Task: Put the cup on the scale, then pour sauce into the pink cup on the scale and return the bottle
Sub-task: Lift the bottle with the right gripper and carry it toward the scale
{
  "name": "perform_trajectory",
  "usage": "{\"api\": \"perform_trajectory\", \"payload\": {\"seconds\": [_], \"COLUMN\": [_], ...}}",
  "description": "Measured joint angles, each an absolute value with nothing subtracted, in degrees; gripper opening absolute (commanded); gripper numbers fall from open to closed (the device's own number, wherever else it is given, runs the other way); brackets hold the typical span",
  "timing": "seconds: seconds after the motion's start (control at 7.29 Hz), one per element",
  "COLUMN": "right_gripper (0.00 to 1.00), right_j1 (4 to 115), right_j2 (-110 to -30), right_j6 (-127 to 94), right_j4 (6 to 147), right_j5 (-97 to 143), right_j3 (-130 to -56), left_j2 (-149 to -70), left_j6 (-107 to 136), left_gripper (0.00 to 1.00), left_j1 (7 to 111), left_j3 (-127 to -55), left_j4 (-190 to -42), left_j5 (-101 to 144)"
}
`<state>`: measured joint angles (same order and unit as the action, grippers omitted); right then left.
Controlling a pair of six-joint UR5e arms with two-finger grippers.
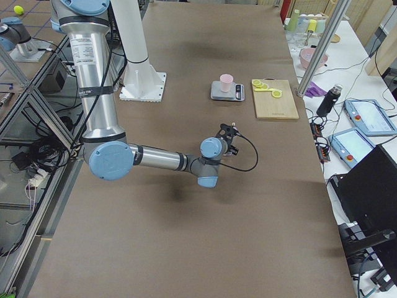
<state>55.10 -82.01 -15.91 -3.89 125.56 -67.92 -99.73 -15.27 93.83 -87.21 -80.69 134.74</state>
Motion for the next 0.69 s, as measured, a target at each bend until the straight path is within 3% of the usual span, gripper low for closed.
{"api": "perform_trajectory", "payload": {"seconds": [0.27, 0.69], "right_gripper": [0.0, 0.0], "right_j1": [56.63, 57.89], "right_j2": [-81.78, -82.22], "right_j6": [-15.85, -15.75], "right_j4": [0.59, 14.06], "right_j5": [126.37, 126.63], "right_j3": [-69.75, -79.24], "left_j2": [-98.52, -91.71], "left_j6": [-12.54, -10.92], "left_gripper": [0.98, 0.98], "left_j1": [93.86, 93.87], "left_j3": [-88.8, -95.46], "left_j4": [-80.91, -82.16], "left_j5": [134.74, 134.6]}}
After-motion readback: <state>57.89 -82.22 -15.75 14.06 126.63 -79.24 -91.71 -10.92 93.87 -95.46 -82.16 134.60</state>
